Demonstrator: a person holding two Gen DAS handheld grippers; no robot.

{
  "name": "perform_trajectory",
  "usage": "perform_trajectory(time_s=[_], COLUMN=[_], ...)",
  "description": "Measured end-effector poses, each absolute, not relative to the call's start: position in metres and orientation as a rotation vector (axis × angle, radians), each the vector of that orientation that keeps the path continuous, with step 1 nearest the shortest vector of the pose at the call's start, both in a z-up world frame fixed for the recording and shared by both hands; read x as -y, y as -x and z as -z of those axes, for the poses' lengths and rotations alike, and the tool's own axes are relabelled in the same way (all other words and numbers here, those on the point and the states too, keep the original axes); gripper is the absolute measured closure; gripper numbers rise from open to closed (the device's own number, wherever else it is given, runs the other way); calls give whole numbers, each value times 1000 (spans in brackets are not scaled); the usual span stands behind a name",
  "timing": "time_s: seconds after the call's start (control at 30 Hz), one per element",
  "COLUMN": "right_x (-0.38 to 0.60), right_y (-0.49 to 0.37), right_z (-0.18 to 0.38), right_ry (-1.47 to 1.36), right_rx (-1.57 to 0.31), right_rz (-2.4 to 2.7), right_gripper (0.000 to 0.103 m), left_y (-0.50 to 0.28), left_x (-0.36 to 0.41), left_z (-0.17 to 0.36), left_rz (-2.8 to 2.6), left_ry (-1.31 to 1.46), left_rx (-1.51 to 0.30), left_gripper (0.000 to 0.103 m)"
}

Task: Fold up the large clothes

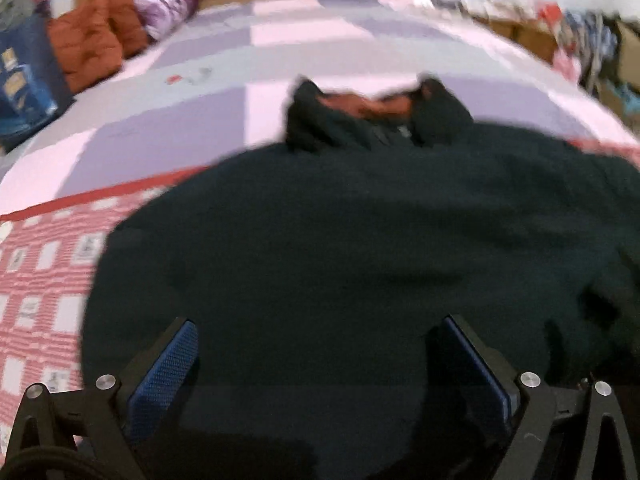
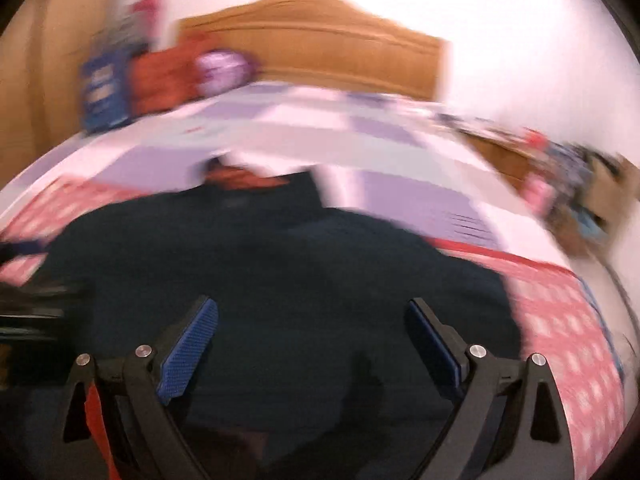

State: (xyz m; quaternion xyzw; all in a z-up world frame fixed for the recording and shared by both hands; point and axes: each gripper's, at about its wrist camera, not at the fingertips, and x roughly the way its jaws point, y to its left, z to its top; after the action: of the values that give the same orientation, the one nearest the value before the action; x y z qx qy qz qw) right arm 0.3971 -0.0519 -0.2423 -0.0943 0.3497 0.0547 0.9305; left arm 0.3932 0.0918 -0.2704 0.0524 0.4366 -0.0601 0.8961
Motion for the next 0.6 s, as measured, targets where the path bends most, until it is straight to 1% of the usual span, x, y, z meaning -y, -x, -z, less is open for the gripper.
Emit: perform_trajectory(time_s=[0.1, 0.13, 0.2, 0.23, 0.33, 0.37, 0.47, 0.6], right_x=[37, 50, 90, 108, 146, 160, 200, 174], right_y=[-399, -403, -399, -394, -380, -377, -361, -336], right_z=[265, 276, 289, 289, 282, 282, 273, 264], right_ry=[248, 240, 170, 149, 203, 215, 75, 166], right_rx=[-796, -847, -885, -873, -852, -870, -894, -848], right_rz=[-139, -108, -73, -78, -29, 51, 66, 22], right_gripper=[7, 7, 11, 12, 12, 11, 11, 11], left_y=[-391, -387, -376, -373, -360, -356, -349, -343], left_x=[-102, -108, -122, -126, -144, -152, -167, -150], left_z=[286, 288, 289, 289, 291, 293, 296, 293], left_rz=[126, 126, 124, 120, 81, 56, -3, 12], left_ry=[-83, -68, -65, -77, -103, -94, -74, -82], left_rx=[-935, -937, -928, -923, -915, -925, -937, -939], left_gripper=[2, 1, 1, 1, 1, 1, 1, 2])
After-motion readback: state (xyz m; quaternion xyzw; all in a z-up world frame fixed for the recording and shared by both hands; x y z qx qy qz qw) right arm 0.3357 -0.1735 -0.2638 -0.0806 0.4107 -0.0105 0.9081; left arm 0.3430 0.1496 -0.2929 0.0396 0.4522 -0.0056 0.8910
